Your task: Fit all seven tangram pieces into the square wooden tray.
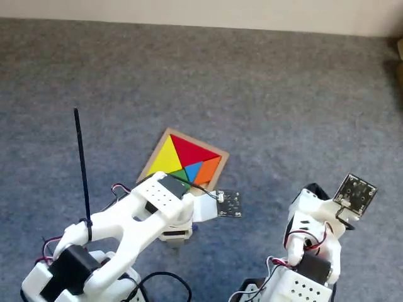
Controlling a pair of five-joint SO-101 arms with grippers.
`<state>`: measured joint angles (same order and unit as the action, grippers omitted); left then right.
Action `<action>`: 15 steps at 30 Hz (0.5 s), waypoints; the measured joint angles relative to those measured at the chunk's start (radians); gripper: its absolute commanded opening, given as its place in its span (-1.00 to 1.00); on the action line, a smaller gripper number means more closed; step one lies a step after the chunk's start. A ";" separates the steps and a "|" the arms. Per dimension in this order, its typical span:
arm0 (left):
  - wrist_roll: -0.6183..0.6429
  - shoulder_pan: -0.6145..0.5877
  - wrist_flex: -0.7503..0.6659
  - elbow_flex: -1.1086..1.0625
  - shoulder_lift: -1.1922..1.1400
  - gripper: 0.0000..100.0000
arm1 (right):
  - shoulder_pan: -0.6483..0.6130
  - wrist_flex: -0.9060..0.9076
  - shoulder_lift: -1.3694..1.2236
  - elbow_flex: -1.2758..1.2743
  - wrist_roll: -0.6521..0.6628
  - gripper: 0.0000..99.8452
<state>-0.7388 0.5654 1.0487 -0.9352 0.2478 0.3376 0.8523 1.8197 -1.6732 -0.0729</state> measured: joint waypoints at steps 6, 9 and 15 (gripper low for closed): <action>0.000 0.000 0.000 0.000 0.000 -0.77 | 0.000 0.000 0.000 0.000 0.000 -0.98; 0.000 0.002 0.000 0.000 0.000 -0.81 | 0.000 0.000 0.000 0.000 0.000 -0.98; 0.000 0.002 0.017 0.006 0.000 -0.85 | 0.000 0.000 0.000 0.000 0.000 -0.98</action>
<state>-0.7388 0.5669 1.0656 -0.9291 0.2478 0.3376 0.8523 1.8197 -1.6732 -0.0729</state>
